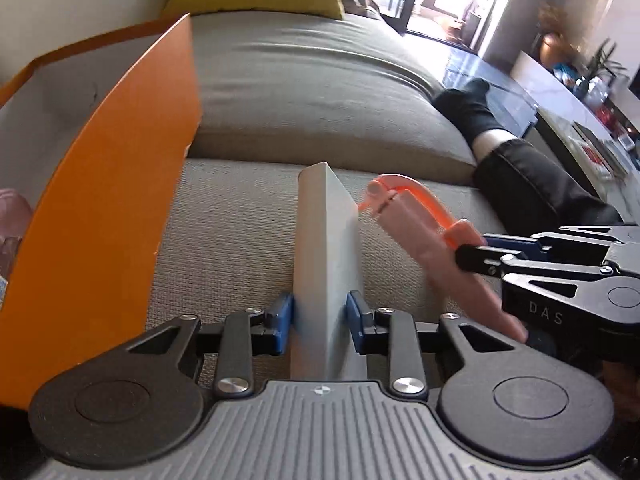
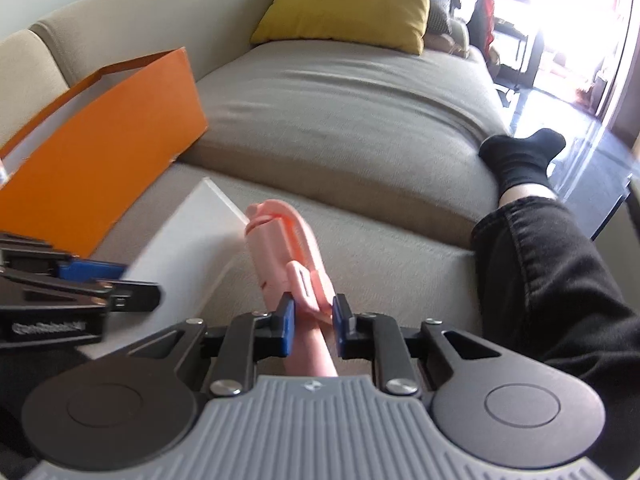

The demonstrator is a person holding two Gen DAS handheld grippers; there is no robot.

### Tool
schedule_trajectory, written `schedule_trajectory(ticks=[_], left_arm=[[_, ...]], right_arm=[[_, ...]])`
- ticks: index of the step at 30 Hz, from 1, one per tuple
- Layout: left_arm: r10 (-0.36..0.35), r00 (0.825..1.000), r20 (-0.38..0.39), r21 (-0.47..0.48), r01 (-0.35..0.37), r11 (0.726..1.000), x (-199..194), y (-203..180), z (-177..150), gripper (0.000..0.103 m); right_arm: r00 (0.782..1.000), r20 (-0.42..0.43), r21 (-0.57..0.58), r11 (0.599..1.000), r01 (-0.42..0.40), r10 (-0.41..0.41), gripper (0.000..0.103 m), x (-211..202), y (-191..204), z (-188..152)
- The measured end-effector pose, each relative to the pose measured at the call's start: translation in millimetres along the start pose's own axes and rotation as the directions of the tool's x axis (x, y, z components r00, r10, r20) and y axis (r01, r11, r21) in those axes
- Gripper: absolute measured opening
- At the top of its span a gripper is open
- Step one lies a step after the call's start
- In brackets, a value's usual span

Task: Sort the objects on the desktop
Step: 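Lift the white box upright with the left gripper while the right lifts the selfie stick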

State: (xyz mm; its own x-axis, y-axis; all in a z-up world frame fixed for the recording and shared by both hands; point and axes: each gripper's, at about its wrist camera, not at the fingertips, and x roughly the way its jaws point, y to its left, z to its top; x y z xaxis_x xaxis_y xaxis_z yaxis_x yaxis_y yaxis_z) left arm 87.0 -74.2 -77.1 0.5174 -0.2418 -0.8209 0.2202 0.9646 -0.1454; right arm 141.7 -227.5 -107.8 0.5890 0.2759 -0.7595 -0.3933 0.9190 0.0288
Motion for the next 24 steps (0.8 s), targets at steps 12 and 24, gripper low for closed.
schedule_trajectory(ticks=[12,24], left_arm=[[-0.049,0.999,-0.014,0.001,0.049,0.999,12.2,-17.9,7.0,0.036],[-0.021,0.999,-0.044,-0.046,0.019,0.999,25.0,-11.1,6.9,0.032]], right_arm=[[0.999,0.016,-0.118,0.992,0.054,-0.052,0.021,5.8,14.5,-3.8],[0.988,0.058,-0.224,0.962,0.155,-0.146,0.027,23.6,28.7,-3.3]])
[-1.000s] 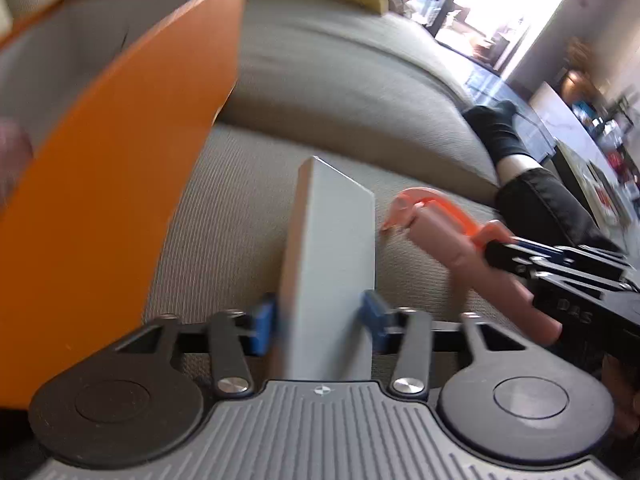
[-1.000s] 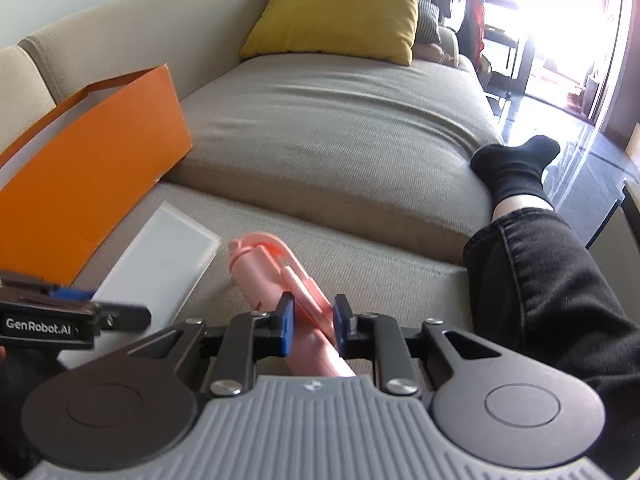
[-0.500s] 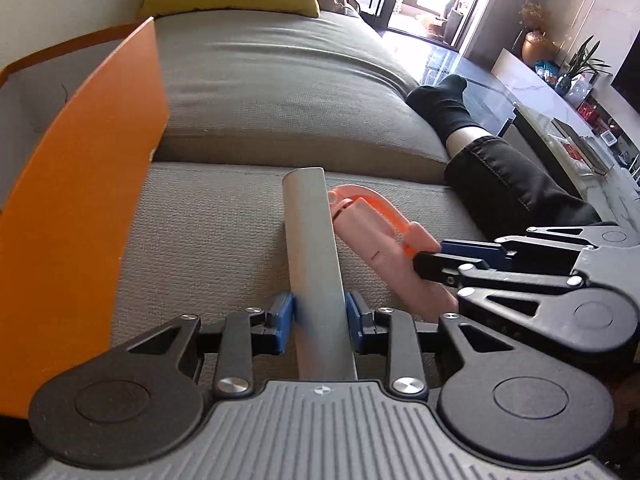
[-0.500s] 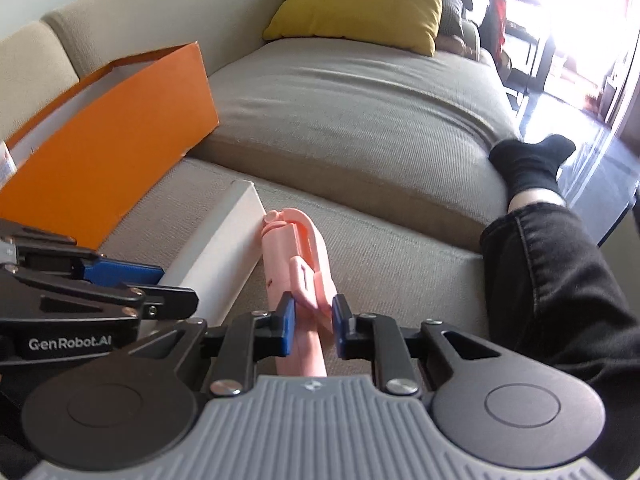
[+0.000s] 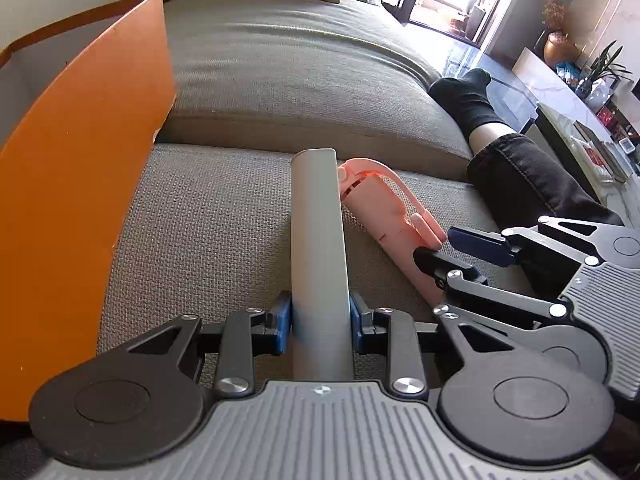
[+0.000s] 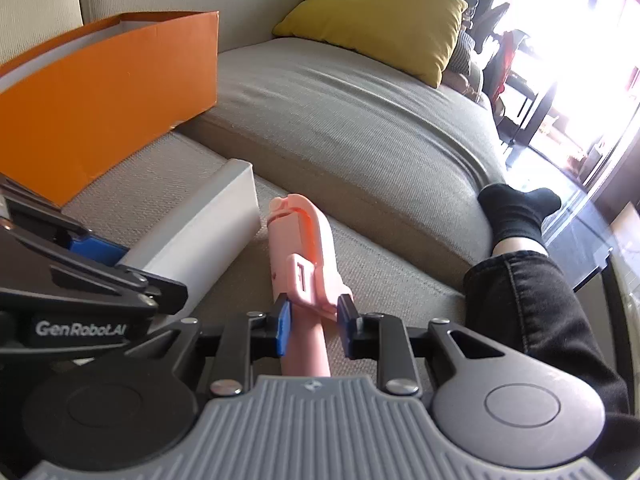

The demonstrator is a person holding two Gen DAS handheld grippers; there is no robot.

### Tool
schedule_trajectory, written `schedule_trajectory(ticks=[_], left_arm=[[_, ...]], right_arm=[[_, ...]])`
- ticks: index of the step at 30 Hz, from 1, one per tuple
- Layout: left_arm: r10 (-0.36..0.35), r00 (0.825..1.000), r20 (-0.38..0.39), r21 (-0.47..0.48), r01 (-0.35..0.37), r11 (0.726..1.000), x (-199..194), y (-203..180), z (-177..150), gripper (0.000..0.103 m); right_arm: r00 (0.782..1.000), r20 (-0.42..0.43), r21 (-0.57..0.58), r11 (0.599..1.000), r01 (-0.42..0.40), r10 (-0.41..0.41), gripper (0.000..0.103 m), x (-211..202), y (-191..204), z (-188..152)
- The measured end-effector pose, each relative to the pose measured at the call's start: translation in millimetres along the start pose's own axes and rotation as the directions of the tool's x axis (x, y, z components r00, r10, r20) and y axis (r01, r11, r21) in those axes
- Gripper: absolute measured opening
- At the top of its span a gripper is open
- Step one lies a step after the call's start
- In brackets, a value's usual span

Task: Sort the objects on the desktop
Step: 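Lift the white box upright with the left gripper while the right lifts the selfie stick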

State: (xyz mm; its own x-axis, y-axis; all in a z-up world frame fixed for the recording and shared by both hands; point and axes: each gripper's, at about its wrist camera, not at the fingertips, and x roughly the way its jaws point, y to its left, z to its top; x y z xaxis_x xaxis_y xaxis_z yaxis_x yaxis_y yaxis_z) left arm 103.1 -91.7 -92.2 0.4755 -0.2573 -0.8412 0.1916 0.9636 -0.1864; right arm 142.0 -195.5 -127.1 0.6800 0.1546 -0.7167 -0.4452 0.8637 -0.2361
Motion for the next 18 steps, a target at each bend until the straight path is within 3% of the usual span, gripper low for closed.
schedule_trajectory(ticks=[4,7,15,18], left_arm=[[0.000,1.000,0.003,-0.013,0.000,1.000,-1.4,4.1,0.0,0.032],[0.003,1.000,0.007,-0.016,-0.003,1.000,-2.5,6.8,-0.3,0.032],[-0.002,1.000,0.013,-0.032,0.002,0.999,-2.6,13.0,0.3,0.032],[0.000,1.000,0.015,-0.025,0.000,1.000,-3.4,12.0,-0.1,0.032]], right_arm=[[0.999,0.016,-0.026,0.999,0.046,-0.046,0.038,1.9,4.8,2.3],[0.998,0.031,-0.049,0.997,0.061,-0.059,0.039,2.1,8.6,3.3],[0.999,0.031,-0.028,0.999,0.038,-0.037,0.036,12.9,8.4,6.1],[0.998,0.047,0.001,0.999,0.043,-0.043,0.026,9.2,6.3,6.8]])
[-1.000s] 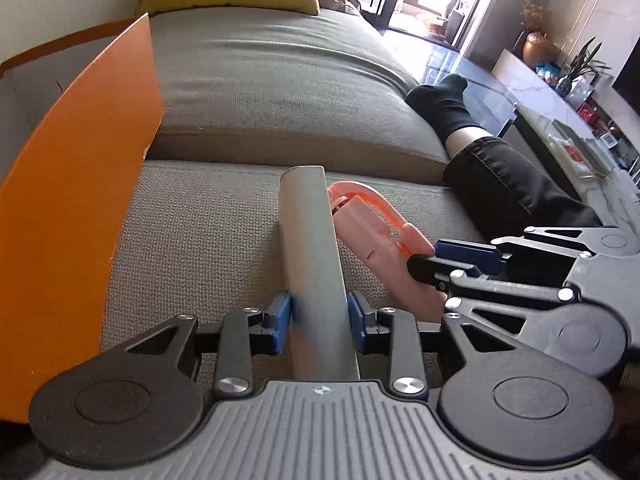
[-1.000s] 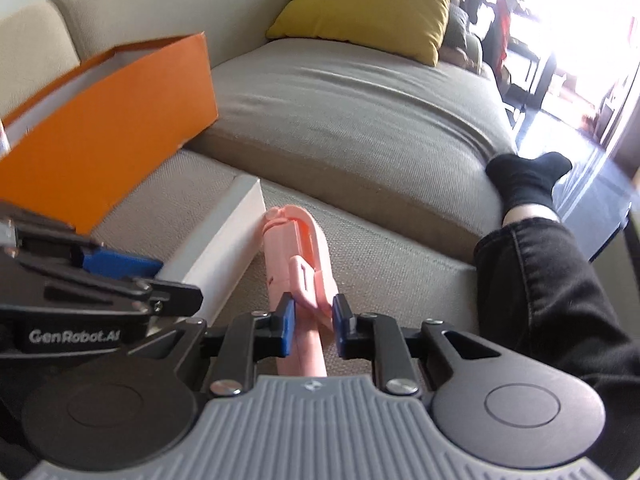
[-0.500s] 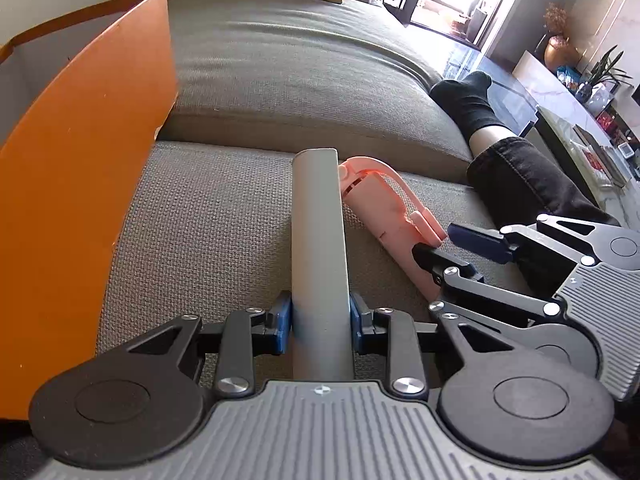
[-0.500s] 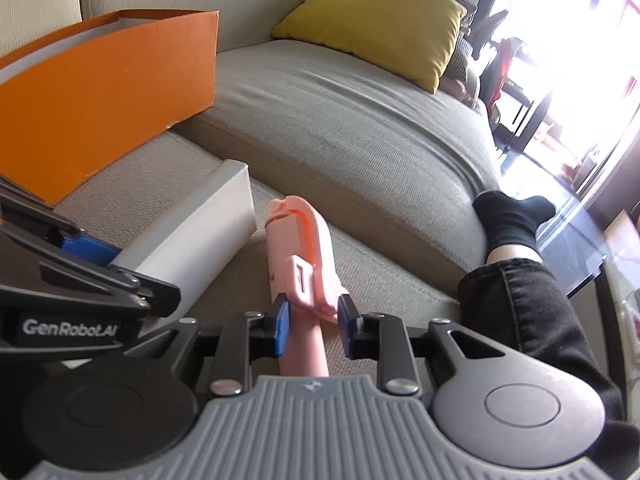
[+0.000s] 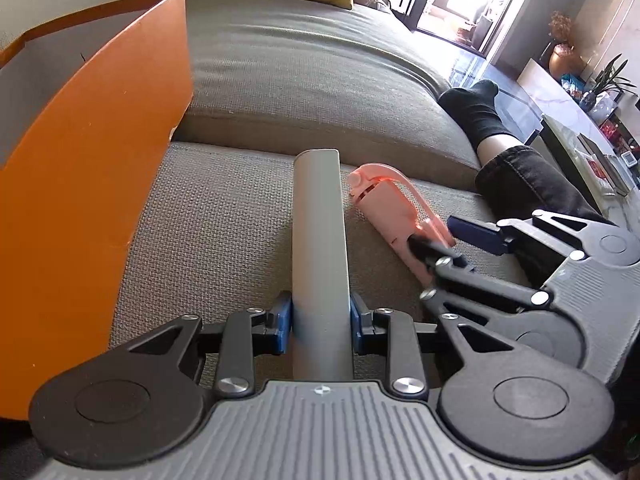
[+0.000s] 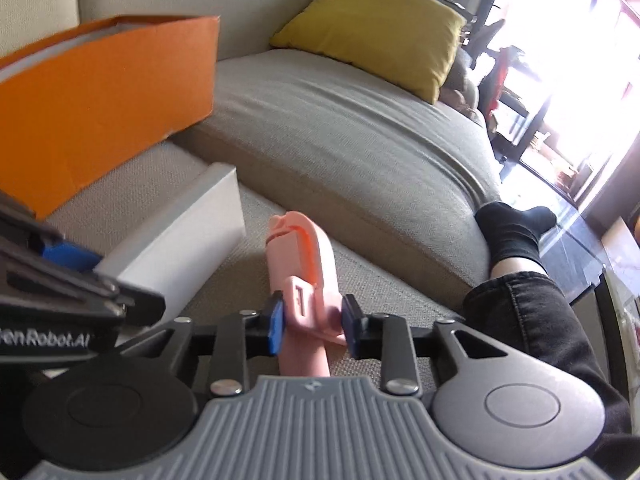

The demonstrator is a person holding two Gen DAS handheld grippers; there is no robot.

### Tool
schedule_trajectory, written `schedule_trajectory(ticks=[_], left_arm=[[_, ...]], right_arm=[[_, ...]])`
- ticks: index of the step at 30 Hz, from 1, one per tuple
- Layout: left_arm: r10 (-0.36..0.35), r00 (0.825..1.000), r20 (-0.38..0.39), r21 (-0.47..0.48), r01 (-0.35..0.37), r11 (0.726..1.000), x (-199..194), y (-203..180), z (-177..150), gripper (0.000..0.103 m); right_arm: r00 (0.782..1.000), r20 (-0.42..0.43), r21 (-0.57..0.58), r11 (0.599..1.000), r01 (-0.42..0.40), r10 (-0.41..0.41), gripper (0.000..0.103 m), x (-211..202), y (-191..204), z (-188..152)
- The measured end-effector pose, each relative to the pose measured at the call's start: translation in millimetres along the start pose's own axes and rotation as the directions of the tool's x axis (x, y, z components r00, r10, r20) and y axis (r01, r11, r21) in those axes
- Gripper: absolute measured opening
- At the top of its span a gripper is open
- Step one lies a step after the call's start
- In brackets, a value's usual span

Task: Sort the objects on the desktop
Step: 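Lift the white box upright with the left gripper while the right lifts the selfie stick, then carry the white box with the left gripper while the right carries the selfie stick toward the box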

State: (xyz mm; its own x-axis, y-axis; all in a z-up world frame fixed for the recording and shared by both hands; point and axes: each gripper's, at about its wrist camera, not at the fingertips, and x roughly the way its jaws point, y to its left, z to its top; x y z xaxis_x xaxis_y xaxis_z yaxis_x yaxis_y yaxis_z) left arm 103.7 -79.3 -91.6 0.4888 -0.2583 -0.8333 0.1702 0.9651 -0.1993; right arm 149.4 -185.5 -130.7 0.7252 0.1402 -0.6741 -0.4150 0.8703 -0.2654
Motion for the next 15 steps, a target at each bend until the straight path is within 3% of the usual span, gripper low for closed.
schedule_trajectory(ticks=[7,15], left_arm=[[0.002,1.000,0.006,0.010,-0.002,1.000,-4.4,0.0,-3.1,0.032],[-0.007,0.998,0.070,0.021,0.005,1.000,-35.0,0.1,-4.1,0.032]], right_arm=[[0.999,0.022,0.054,0.998,0.040,-0.041,0.012,-12.7,-12.2,3.7],[0.997,0.072,0.077,0.997,0.010,-0.016,0.012,-44.2,-14.6,12.2]])
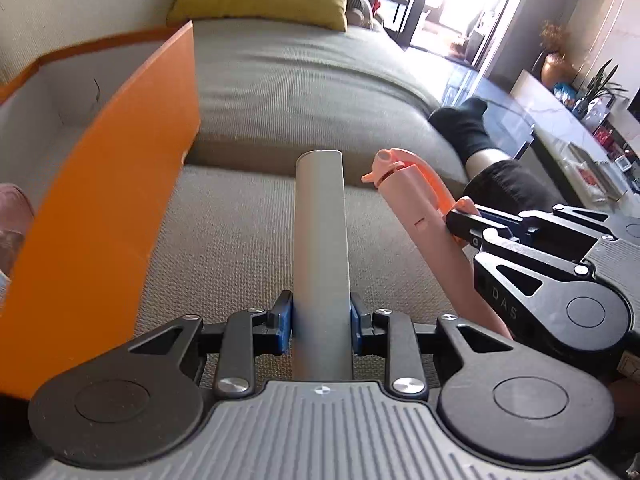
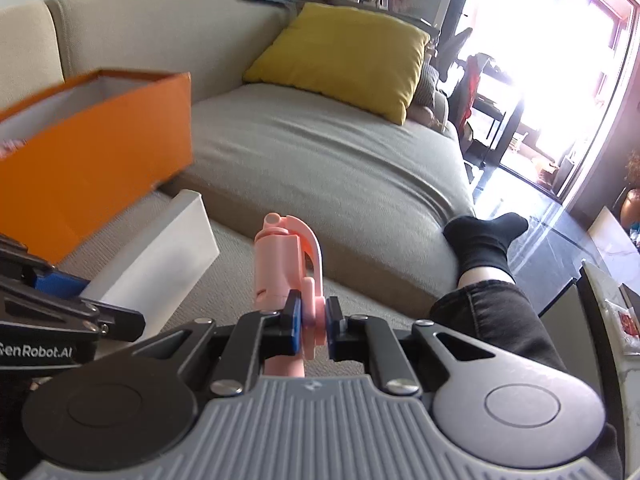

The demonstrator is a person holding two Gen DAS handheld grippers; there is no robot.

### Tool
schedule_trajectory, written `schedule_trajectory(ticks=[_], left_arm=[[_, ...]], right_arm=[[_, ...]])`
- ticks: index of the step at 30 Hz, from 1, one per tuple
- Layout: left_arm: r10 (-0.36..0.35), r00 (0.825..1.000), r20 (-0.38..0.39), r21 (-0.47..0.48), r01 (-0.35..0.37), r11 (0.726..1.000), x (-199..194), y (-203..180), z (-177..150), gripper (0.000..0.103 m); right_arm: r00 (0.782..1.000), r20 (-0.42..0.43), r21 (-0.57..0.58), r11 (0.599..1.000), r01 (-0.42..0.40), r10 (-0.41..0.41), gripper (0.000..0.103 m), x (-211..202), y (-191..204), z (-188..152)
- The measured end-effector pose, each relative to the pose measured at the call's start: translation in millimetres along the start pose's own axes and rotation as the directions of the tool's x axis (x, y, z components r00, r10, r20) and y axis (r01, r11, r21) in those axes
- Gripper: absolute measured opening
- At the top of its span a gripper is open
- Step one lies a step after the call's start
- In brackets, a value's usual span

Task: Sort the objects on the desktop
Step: 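Carry the white box with the left gripper while the right carries the selfie stick toward the box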

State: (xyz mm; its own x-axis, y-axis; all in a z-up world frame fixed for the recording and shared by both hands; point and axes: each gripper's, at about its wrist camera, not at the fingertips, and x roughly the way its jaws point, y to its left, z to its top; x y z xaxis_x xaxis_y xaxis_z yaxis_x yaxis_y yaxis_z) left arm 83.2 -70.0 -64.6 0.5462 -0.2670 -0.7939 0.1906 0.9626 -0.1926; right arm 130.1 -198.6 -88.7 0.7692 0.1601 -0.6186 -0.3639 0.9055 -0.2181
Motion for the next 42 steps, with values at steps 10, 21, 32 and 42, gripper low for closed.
schedule_trajectory(ticks=[10,21,32,42], left_arm=[[-0.011,0.990,0.143,0.027,0.007,1.000,-72.9,10.1,19.3,0.032],[0.078,0.968,0.239,0.123,-0.110,0.986,-134.5,50.5,57.9,0.032],[0.189,0.963,0.194,0.369,-0.250,0.895,-127.9,89.9,86.7,0.032],[0.282,0.952,0.120,0.432,-0.306,0.848,-79.4,131.4,103.4,0.032]], right_arm=[[0.981,0.116,-0.004,0.988,-0.154,0.153,0.012,-51.3,6.2,49.6],[0.945,0.209,-0.143,0.964,-0.223,0.250,0.012,-77.8,44.3,131.1],[0.942,0.159,-0.213,0.942,-0.260,0.296,0.012,-48.0,76.2,190.1],[0.927,0.078,-0.129,0.926,-0.356,0.367,0.012,2.5,87.7,226.3]])
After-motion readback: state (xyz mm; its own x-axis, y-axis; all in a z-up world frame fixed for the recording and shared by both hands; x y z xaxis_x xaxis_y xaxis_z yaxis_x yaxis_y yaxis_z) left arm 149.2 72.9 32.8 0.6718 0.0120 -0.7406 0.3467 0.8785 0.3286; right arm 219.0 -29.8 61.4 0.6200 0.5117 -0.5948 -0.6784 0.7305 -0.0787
